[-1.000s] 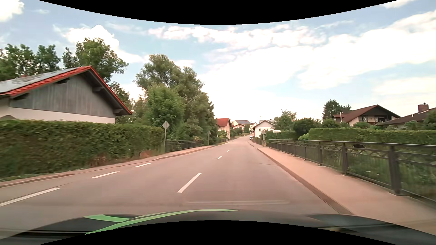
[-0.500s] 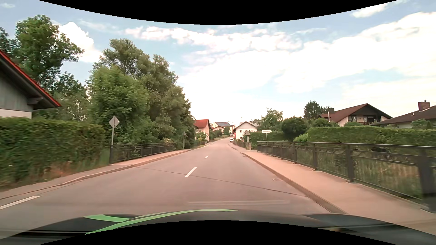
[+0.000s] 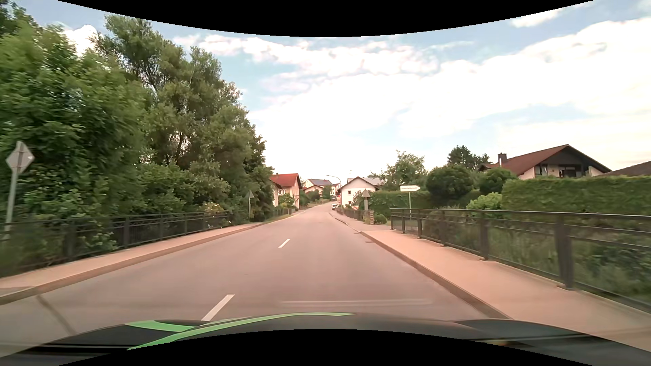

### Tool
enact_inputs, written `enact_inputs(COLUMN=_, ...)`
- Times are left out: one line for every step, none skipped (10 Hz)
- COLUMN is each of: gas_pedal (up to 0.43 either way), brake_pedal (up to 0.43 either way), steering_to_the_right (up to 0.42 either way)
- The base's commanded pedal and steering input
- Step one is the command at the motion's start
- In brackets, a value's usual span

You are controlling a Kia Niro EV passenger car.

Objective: Follow the waypoints while adhering to traffic rules and regulations

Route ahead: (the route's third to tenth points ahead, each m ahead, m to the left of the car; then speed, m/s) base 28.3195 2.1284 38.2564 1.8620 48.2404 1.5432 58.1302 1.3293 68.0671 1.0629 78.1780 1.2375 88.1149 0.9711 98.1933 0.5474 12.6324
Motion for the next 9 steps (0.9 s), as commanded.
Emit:
enact_inputs(gas_pedal=0.197, brake_pedal=0.0, steering_to_the_right=-0.005)
enact_inputs(gas_pedal=0.197, brake_pedal=0.0, steering_to_the_right=-0.005)
enact_inputs(gas_pedal=0.197, brake_pedal=0.0, steering_to_the_right=-0.005)
enact_inputs(gas_pedal=0.197, brake_pedal=0.0, steering_to_the_right=-0.005)
enact_inputs(gas_pedal=0.197, brake_pedal=0.0, steering_to_the_right=-0.005)
enact_inputs(gas_pedal=0.197, brake_pedal=0.0, steering_to_the_right=-0.005)
enact_inputs(gas_pedal=0.197, brake_pedal=0.0, steering_to_the_right=-0.005)
enact_inputs(gas_pedal=0.189, brake_pedal=0.0, steering_to_the_right=-0.005)
enact_inputs(gas_pedal=0.138, brake_pedal=0.0, steering_to_the_right=-0.005)
